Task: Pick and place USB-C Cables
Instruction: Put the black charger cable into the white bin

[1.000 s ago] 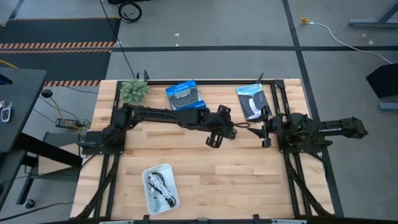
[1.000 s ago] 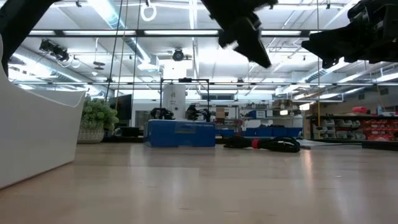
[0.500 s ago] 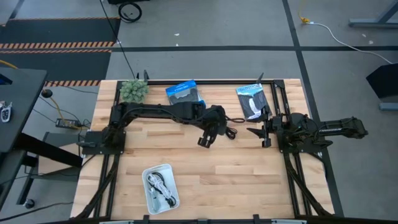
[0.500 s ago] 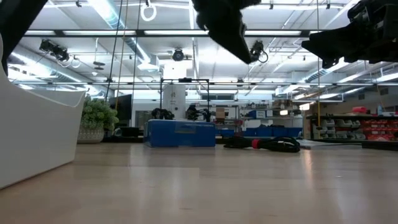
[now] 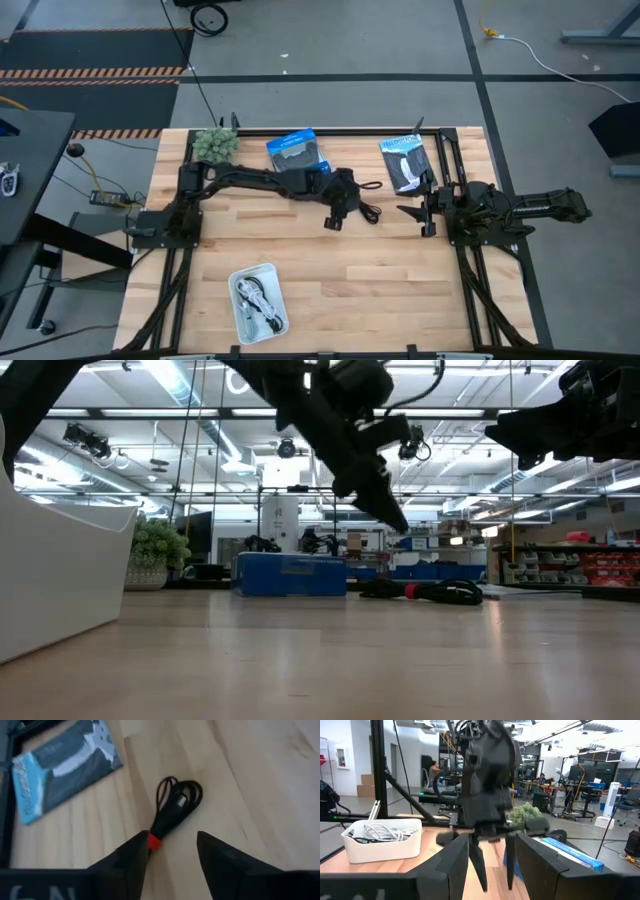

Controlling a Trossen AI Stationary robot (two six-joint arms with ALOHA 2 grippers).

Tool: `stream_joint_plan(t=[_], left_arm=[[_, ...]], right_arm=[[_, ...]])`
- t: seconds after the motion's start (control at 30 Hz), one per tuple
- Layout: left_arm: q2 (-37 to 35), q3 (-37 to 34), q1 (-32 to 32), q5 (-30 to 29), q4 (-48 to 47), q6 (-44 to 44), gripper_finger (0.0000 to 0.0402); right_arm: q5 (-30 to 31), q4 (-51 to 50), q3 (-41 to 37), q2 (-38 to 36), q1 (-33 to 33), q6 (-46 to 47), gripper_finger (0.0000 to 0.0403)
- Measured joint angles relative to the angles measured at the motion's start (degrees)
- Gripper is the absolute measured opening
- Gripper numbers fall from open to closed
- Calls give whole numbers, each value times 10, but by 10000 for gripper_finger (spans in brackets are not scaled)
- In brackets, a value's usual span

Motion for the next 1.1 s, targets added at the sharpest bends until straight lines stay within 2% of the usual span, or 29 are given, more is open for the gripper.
stream_joint_plan(t=[0.2,0.43,0.6,0.83,1.1], left_arm=[[1,-36,15,2,67,-41,197],[26,-38,21,0,102,-60,186],[63,-19,19,2,145,-59,177],[105,30,20,3,146,-14,176],[115,33,29,82,146,-4,176]], right_arm=[[0,0,0,0,0,0,169],[0,0,0,0,0,0,169],[-1,-1,0,1,0,0,169],[0,0,0,5,0,0,169],[0,0,0,5,0,0,169]])
